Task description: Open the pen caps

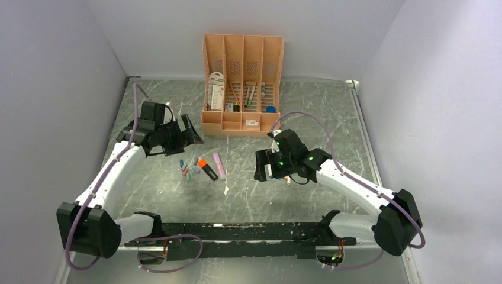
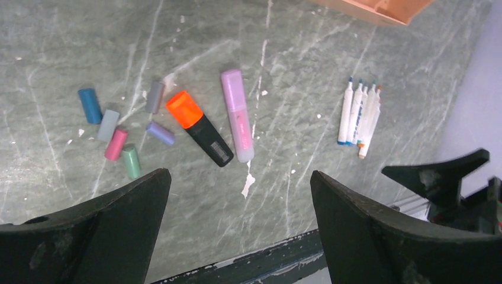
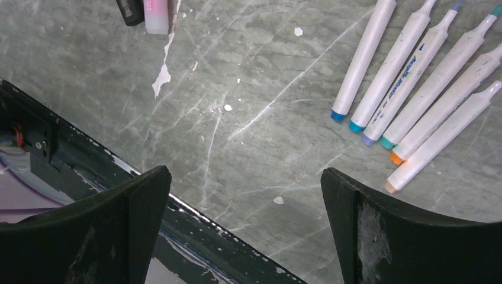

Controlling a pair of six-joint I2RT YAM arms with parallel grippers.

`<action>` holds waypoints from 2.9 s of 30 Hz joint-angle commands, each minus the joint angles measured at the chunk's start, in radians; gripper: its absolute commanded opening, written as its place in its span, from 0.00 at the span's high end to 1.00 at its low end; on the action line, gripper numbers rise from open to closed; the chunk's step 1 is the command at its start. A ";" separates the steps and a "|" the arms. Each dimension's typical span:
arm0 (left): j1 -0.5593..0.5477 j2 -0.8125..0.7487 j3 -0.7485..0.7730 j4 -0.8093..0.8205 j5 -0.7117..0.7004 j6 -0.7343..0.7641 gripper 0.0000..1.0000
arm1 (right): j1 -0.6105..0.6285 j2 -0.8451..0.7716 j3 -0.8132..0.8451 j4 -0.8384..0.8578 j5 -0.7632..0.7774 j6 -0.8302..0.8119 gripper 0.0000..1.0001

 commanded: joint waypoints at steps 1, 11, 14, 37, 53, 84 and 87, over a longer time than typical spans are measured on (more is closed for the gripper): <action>-0.007 -0.064 0.031 0.039 0.113 0.055 0.01 | -0.001 0.017 0.019 0.047 -0.004 0.062 0.00; -0.007 -0.166 -0.022 0.092 0.172 0.099 0.01 | 0.005 0.061 0.016 0.140 -0.054 0.117 0.00; -0.007 -0.193 -0.028 0.105 0.198 0.111 0.01 | 0.004 0.113 0.024 0.170 -0.065 0.127 0.00; -0.006 -0.201 -0.116 0.194 0.173 0.056 0.01 | 0.007 0.266 0.179 0.194 -0.162 0.091 0.00; -0.005 -0.292 -0.130 0.110 0.139 0.070 0.01 | 0.119 0.524 0.425 0.141 -0.030 0.051 0.50; -0.006 -0.398 -0.157 0.058 0.143 0.063 0.01 | 0.258 0.940 0.687 -0.001 0.228 0.052 0.58; -0.005 -0.396 -0.159 0.061 0.144 0.060 0.01 | 0.259 0.941 0.665 0.011 0.225 0.052 0.68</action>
